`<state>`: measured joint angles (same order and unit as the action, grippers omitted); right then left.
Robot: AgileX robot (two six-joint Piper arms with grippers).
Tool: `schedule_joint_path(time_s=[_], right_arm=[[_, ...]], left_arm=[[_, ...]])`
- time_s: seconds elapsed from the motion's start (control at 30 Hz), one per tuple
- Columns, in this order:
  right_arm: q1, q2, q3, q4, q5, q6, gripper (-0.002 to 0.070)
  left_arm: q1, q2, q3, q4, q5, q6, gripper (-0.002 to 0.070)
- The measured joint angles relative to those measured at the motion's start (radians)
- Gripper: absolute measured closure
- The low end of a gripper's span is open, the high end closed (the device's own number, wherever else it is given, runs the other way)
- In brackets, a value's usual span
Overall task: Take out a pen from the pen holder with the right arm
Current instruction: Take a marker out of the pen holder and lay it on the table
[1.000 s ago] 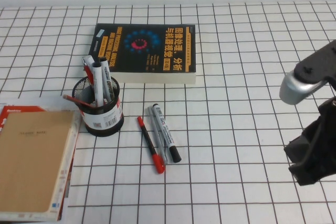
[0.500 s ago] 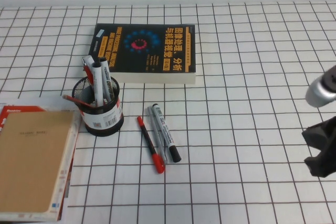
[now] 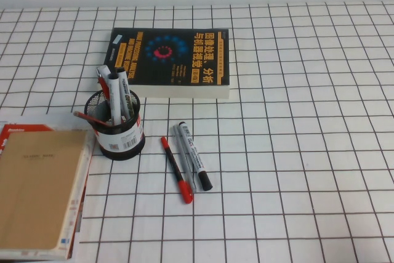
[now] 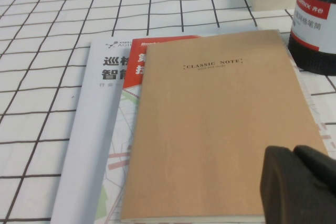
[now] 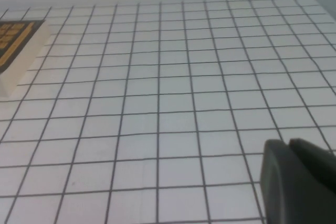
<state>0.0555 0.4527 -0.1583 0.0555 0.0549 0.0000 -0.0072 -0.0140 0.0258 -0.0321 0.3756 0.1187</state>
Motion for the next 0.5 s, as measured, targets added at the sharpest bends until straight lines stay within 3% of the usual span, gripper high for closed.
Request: schedule_joint_path(time_s=[0.23,0.5], right_arm=[[-0.074,-0.234,0.169,0.044,-0.006,0.000,0.0692],[-0.074,-0.423,0.183,0.046,0.133,0.000,0.0692]], left_arm=[[0.000,0.000,0.000,0.000,0.000,0.000,0.0679],[0.000,0.000,0.000,0.000,0.000,0.000,0.0679]])
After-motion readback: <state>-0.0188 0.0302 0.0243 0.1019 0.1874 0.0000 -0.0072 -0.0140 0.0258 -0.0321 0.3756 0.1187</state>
